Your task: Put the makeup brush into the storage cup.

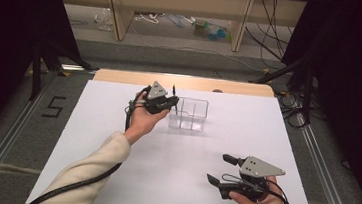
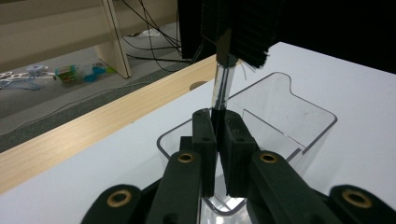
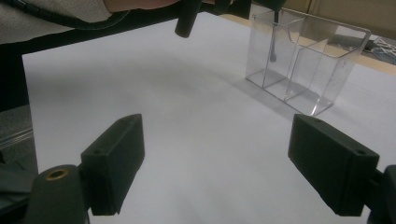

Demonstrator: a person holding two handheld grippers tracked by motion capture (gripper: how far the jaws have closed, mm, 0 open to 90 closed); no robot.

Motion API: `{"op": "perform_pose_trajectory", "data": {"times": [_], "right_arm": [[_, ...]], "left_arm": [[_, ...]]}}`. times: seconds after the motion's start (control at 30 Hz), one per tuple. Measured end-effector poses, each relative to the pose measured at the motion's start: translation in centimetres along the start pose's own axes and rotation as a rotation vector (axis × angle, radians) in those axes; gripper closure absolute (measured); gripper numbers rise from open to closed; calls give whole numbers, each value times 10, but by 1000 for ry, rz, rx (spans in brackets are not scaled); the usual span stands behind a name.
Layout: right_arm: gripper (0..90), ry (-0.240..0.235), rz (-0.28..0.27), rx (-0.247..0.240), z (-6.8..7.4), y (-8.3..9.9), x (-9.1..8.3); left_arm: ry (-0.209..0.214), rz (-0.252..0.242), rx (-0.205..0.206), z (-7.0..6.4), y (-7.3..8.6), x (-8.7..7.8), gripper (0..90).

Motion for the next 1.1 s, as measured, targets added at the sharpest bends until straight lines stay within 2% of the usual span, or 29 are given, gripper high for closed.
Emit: {"op": "perform_pose_trajectory", "data": {"times": [1.07, 1.1], "right_arm": [[198, -2, 1, 1, 1, 0, 0], [198, -8, -14, 5, 1, -1, 1]], "left_arm": [[6, 21, -29, 1, 3, 1, 849], [8, 22, -31, 1, 3, 1, 848]]}}
Point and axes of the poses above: each handheld gripper's, and its own axes: x roughly forward along the jaws, y roughly out of its underside, z roughly to its left, the point moved 7 cm from there along x, roughly forward along the jaws, and after that the axes turned 12 degrees about y, right-handed, at the moved point
